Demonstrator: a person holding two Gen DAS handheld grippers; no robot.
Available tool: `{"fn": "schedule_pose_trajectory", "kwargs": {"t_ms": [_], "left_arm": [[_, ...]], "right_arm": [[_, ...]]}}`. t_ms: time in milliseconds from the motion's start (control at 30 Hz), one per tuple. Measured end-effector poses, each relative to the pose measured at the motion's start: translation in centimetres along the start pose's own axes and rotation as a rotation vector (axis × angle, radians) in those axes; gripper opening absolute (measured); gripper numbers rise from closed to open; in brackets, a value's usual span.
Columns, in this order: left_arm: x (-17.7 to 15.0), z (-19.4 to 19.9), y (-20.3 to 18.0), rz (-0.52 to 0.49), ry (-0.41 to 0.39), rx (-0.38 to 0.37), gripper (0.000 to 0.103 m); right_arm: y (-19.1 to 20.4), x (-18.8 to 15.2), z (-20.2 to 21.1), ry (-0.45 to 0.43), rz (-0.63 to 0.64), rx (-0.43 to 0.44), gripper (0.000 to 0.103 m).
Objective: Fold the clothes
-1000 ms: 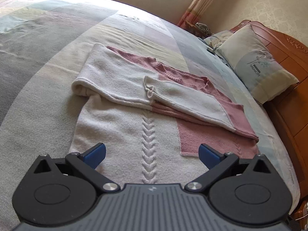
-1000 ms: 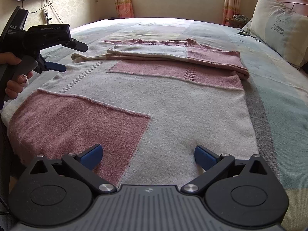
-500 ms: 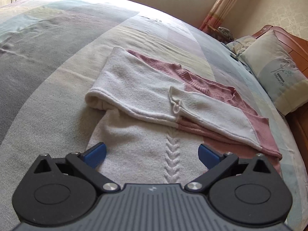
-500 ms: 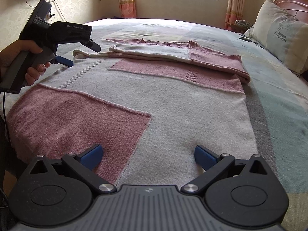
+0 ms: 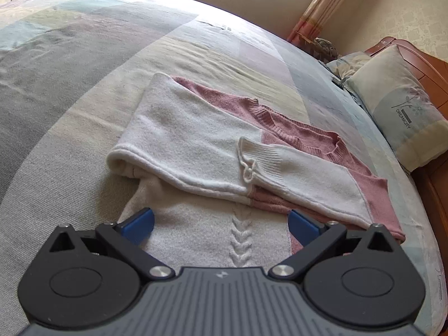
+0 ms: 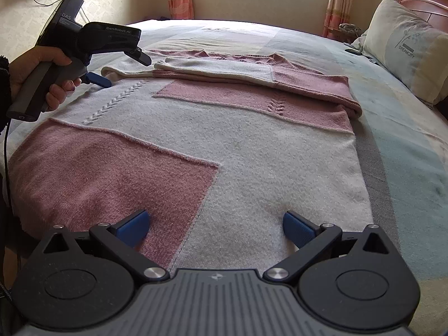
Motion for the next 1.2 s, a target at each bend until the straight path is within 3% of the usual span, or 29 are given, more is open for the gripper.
{"fn": "schedule_pose_trajectory", "kwargs": {"t_ms": [267, 400, 533, 600, 733, 933, 1133, 1200], "left_arm": [[-2.0, 4.9, -2.3, -0.148, -0.019, 0.031, 0.101], [-4.9, 6.7, -4.6, -0.241, -0.008, 0.030, 0.101], [-7.6, 7.0, -5.9, -0.252, 0.036, -0.004, 0.102], [-8.8, 6.4, -5.7, -0.215, 0.082, 0.000, 0.102], [-10.3, 6.5, -5.0, -0.163, 0.093, -0.003, 0.102], [-10.9, 6.5, -5.6, -0.243, 0.095, 0.018, 0.102], [-11.9, 6.4, -7.0, -0.387, 0.094, 0.075, 0.102], [-11.7, 6.7, -7.1, -0.381, 0.109, 0.082, 0.102]], "right_arm": [[0.1, 0.1, -0.1, 0.017, 0.017, -0.004, 0.103], [0.1, 0.2, 0.0, 0.035, 0.029, -0.003, 0.103], [0.1, 0.1, 0.1, 0.045, 0.039, -0.013, 0.103], [0.1, 0.1, 0.2, 0.049, 0.041, -0.017, 0.103], [0.0, -0.2, 0.7, 0.069, 0.035, -0.032, 0.103], [-0.5, -1.1, 1.6, 0.073, 0.016, -0.040, 0.103], [-0.8, -1.5, 1.9, 0.068, 0.001, -0.040, 0.103], [-0.7, -1.5, 1.9, 0.065, 0.000, -0.043, 0.103]]}}
Point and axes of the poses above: each gripper's, at about its wrist camera, not at the fingertips, and z roughly against the way its jaws point, y to its left, x to its top, the point moved 3 cm from there along -z, roughly the way its jaws point, and after that the axes turned 12 degrees about -z, right-handed, at the moved point
